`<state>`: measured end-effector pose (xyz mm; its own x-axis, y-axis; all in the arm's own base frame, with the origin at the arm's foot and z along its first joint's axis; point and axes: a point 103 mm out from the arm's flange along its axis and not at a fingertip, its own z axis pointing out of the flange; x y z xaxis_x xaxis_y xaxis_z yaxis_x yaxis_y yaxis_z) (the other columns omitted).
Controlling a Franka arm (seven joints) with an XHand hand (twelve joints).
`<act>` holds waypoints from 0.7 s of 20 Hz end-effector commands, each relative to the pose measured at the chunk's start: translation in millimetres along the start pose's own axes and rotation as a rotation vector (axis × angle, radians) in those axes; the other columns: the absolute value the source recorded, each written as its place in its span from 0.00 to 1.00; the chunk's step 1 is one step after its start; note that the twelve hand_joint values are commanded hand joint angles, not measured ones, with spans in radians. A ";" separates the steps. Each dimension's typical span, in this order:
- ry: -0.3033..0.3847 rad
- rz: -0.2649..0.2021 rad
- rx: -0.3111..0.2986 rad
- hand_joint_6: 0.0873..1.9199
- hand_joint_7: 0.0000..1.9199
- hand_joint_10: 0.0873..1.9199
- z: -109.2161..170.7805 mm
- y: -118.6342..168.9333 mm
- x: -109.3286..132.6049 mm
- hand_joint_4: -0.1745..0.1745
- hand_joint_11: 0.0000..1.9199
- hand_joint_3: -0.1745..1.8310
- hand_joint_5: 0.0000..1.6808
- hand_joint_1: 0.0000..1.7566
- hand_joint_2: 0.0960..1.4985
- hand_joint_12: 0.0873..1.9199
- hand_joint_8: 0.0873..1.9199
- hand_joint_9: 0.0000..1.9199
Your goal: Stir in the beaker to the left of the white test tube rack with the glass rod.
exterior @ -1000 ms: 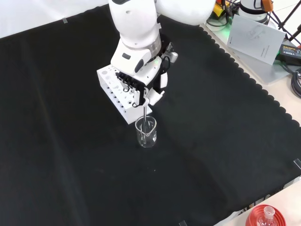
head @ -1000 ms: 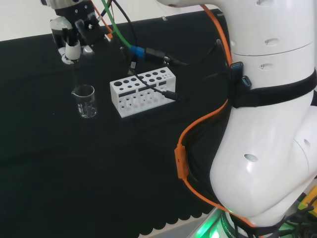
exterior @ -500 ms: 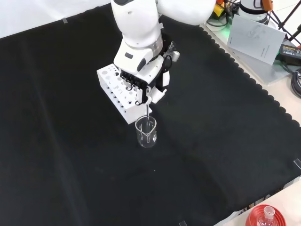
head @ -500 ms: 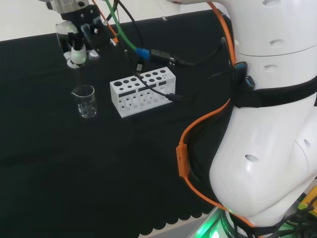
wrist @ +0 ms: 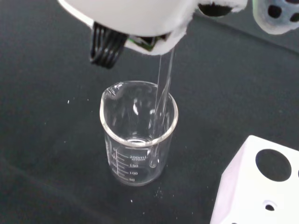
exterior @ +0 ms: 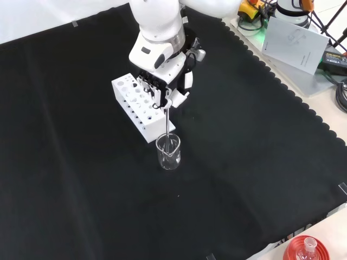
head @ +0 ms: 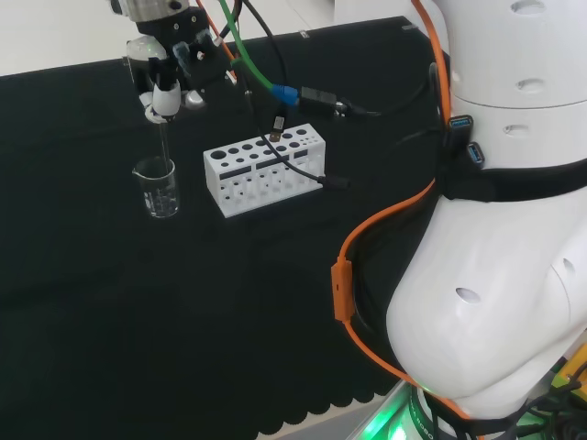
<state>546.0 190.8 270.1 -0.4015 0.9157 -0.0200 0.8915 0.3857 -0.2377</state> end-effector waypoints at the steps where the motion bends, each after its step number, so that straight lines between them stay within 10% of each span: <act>1: 0.010 -0.014 -0.002 0.46 0.90 0.00 3.3 5.4 3.8 0.00 0.82 0.52 0.70 0.68 0.36 0.38 0.11 0.99; 14: 0.002 -0.058 0.023 0.46 0.90 0.00 7.4 33.1 20.7 0.00 0.82 0.52 0.70 0.68 0.36 0.38 0.10 0.99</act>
<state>563.7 213.8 258.4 -0.4355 0.9002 -0.0009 0.8730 0.4221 -0.2443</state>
